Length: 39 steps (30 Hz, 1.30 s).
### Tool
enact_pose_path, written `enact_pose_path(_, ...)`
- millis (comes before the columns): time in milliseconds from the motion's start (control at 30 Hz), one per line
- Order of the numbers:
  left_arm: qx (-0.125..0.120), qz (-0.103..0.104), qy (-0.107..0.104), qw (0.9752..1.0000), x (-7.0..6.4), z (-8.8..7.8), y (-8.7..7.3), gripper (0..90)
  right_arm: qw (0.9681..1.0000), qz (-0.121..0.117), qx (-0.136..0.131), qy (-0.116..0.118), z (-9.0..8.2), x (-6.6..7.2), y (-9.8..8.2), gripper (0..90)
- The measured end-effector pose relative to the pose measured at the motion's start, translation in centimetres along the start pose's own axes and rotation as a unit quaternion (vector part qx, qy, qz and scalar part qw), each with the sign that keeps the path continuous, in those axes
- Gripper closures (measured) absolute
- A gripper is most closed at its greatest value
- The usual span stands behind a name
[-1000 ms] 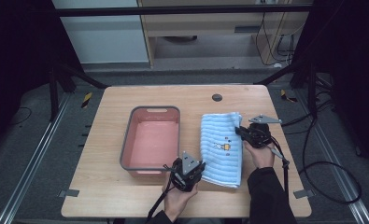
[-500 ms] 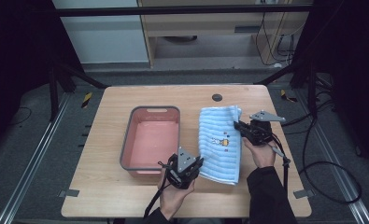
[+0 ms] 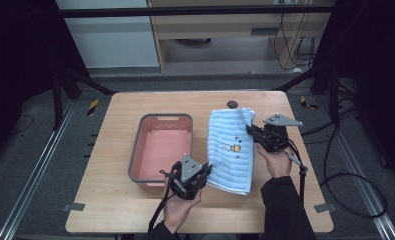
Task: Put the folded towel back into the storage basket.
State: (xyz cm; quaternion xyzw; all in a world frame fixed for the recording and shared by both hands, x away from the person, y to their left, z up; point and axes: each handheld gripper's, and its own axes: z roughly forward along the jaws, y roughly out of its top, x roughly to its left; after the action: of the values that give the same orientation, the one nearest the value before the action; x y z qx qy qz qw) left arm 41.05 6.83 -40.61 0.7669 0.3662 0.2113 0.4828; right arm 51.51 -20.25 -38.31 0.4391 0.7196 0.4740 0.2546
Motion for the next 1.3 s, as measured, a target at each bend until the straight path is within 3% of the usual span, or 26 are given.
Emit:
enact_pose_path(267, -0.010, 0.007, 0.006, 0.9999, 0.3, -1.2, 1.0, 85.3, 0.9998, -0.018, -0.010, 0.001, -0.3, 1.7, 2.8, 84.5)
enact_pose_path(633, -0.028, 0.006, 0.016, 0.9995, 2.1, -3.4, 2.2, 85.3, 0.9990, -0.038, -0.022, 0.007, 0.0, 3.8, 5.8, 84.5)
enact_pose_path(1300, -0.042, 0.007, 0.058, 0.9974, 5.6, -7.1, 2.9, 85.2, 0.9977, -0.051, -0.032, 0.029, 2.5, 7.5, 9.1, 84.5)
